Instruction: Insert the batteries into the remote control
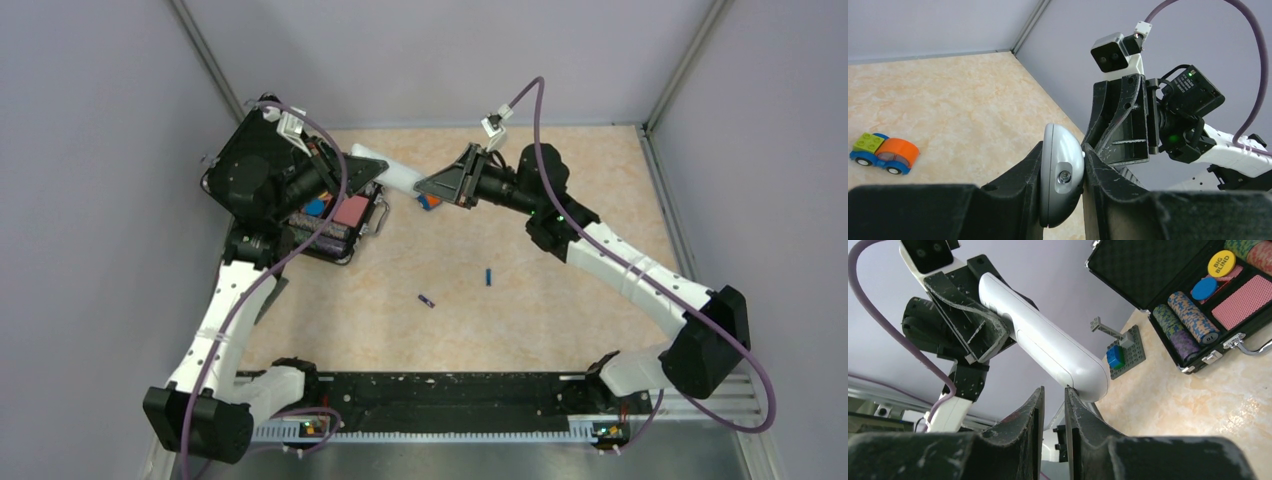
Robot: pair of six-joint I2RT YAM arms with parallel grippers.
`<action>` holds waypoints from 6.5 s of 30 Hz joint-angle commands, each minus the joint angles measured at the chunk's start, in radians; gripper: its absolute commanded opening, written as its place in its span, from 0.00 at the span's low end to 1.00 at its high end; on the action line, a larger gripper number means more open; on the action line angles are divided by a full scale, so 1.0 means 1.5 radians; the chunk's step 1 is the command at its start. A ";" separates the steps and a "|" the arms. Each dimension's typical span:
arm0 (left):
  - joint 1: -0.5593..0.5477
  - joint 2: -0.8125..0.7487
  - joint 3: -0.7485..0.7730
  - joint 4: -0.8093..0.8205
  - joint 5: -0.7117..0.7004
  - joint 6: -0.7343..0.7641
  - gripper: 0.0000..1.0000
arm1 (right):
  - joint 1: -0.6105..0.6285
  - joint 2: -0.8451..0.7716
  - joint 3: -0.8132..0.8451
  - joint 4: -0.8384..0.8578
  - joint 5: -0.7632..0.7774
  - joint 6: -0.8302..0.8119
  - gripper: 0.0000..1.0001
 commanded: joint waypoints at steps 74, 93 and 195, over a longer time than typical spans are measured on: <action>-0.026 0.089 -0.089 -0.117 -0.147 0.025 0.00 | -0.429 -0.037 -0.264 -0.555 0.687 -0.137 0.93; -0.026 0.143 -0.080 -0.085 -0.142 -0.040 0.00 | -0.570 -0.008 -0.396 -0.416 0.475 -0.109 0.67; -0.026 -0.049 -0.275 -0.020 0.108 0.289 0.00 | -0.177 0.001 -0.245 -0.320 0.237 -0.334 0.52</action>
